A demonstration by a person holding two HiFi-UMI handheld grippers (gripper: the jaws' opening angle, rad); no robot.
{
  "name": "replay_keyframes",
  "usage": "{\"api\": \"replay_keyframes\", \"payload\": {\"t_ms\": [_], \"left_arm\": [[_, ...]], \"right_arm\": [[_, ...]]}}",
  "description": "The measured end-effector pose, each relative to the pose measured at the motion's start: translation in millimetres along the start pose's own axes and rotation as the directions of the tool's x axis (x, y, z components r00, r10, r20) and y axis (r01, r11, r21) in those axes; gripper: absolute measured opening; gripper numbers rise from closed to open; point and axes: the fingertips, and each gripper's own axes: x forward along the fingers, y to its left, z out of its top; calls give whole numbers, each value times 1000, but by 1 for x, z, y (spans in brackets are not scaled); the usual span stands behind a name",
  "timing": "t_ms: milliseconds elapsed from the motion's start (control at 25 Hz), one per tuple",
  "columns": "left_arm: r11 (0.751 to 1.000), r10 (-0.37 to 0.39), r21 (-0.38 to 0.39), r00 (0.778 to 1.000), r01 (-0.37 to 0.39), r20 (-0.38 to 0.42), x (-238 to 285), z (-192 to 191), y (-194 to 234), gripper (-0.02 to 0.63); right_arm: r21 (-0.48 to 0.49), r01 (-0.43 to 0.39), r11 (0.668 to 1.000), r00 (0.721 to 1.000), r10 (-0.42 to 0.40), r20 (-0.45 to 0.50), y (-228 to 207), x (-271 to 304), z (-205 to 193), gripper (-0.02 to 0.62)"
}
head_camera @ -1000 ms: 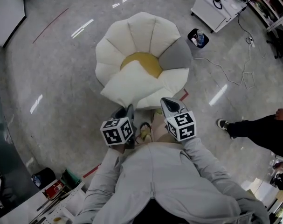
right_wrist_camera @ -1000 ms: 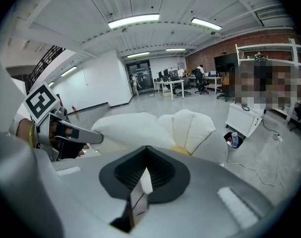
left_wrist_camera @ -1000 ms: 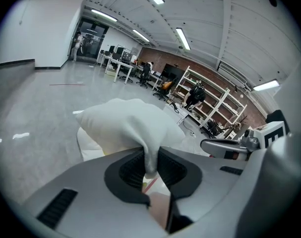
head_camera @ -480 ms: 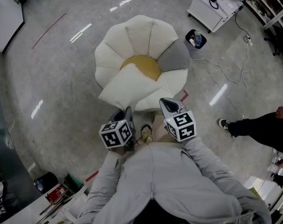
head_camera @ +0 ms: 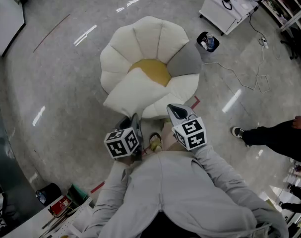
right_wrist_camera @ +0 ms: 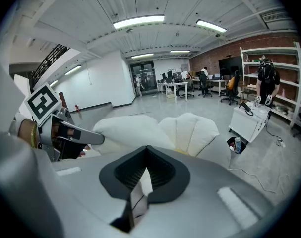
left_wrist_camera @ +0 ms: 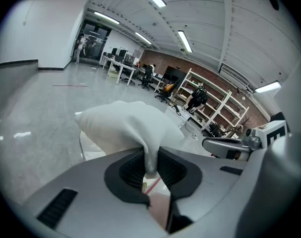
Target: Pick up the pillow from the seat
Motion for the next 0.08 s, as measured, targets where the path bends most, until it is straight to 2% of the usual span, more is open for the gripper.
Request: {"api": "replay_keyframes", "payload": {"t_ms": [80], "left_arm": [[1000,0,1,1000,0,2,0,1,0,51]], "right_arm": [[-2,-1,1000,1000,1,-1,0,1,0,0]]}}
